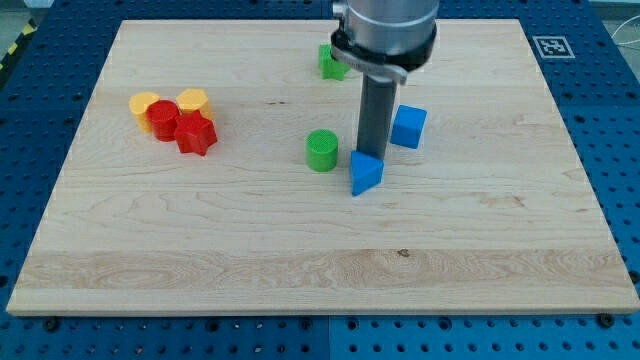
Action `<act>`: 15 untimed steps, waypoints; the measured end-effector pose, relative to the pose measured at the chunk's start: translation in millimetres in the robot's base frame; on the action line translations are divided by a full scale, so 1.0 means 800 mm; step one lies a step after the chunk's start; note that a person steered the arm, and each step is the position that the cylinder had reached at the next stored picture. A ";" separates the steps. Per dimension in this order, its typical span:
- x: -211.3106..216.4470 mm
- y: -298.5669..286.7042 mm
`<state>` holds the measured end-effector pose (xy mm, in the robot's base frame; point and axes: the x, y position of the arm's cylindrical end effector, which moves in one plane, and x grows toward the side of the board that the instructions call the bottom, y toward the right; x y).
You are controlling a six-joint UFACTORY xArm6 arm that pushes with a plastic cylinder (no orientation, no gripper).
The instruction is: Move the blue cube towards up
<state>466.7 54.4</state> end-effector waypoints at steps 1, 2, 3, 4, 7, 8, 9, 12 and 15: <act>0.039 0.017; 0.031 0.043; 0.007 0.053; -0.019 0.050; -0.065 0.053; -0.077 0.057; -0.090 0.060; -0.109 0.081; -0.115 0.126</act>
<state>374.8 154.8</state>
